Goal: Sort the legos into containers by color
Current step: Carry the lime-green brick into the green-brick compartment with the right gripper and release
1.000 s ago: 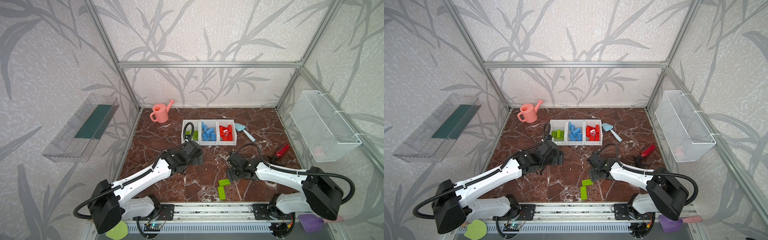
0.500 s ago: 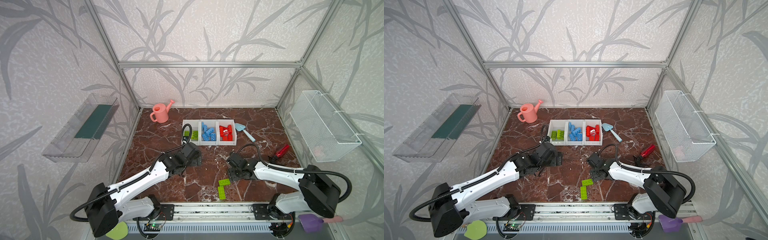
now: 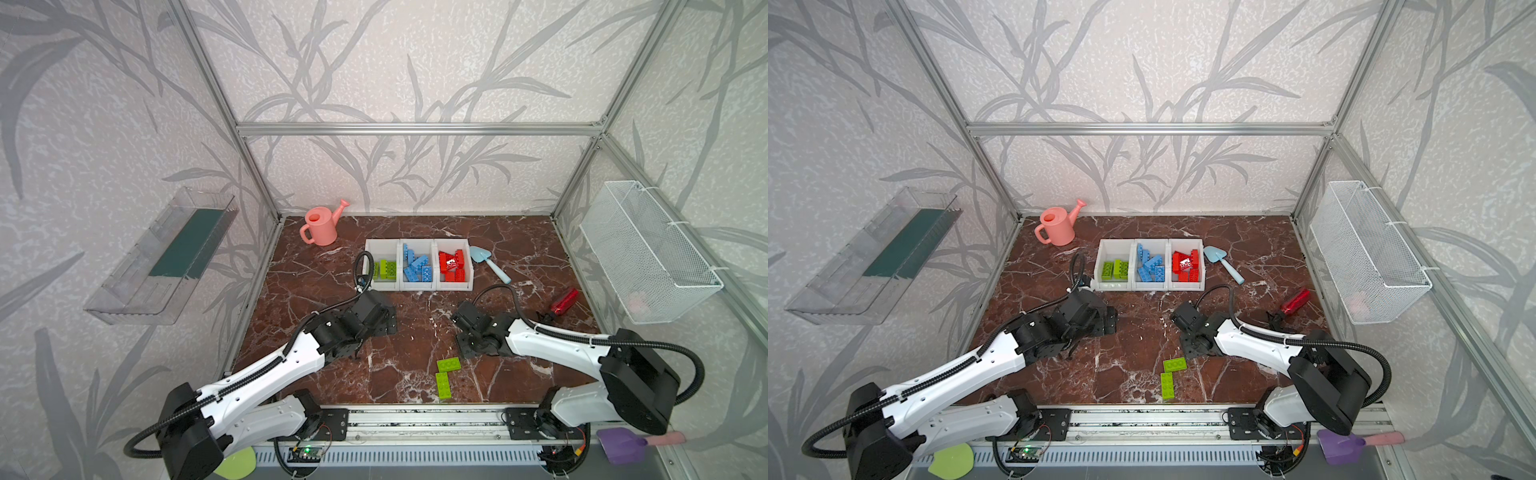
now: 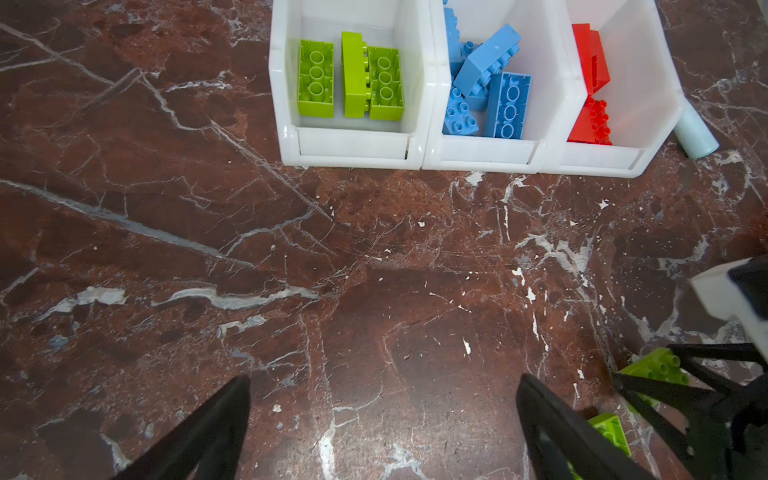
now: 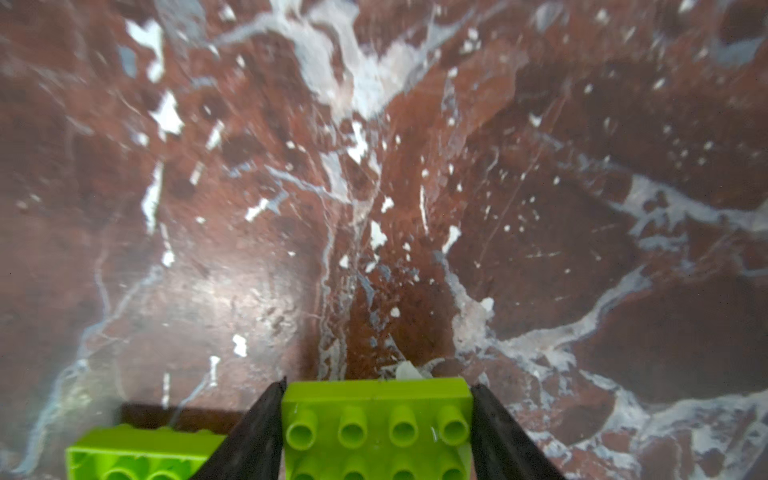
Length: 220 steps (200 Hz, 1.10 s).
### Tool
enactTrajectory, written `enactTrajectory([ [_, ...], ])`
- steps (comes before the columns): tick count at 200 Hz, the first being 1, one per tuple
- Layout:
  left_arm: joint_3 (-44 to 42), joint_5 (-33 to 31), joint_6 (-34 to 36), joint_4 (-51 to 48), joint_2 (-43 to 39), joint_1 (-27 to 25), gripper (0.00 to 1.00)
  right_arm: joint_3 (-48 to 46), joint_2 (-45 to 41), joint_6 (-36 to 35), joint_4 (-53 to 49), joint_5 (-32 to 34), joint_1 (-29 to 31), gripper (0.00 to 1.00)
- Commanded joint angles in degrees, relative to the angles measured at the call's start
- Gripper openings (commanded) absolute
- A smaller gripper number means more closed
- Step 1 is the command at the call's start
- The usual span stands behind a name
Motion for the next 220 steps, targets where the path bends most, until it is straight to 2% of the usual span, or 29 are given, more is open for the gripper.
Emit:
enactTrajectory([
  [1, -1.36, -2.41, -1.38, -2.11, -2.32, -0.19, 0.99, 7.47, 2.07, -2.27, -2.38, 1.23, -0.15, 0.59],
  [49, -4.86, -4.07, -1.95, -4.83, -8.77, -0.17, 0.99, 23.40, 10.46, -6.42, 0.26, -0.27, -0.66, 0.59],
  [81, -8.70, -6.78, -2.69, -5.65, -15.46, -0.20, 0.99, 36.44, 19.44, -9.25, -0.06, -3.08, -1.22, 0.59],
  [132, -16.96, -4.65, -4.24, -2.28, -25.68, -0.15, 0.99, 57.65, 33.96, -11.76, -3.72, -4.30, -1.98, 0.59],
  [220, -19.17, -1.72, -3.37, -2.76, -27.03, -0.23, 0.99, 85.61, 53.73, -12.16, -9.92, -6.15, -4.48, 0.61],
])
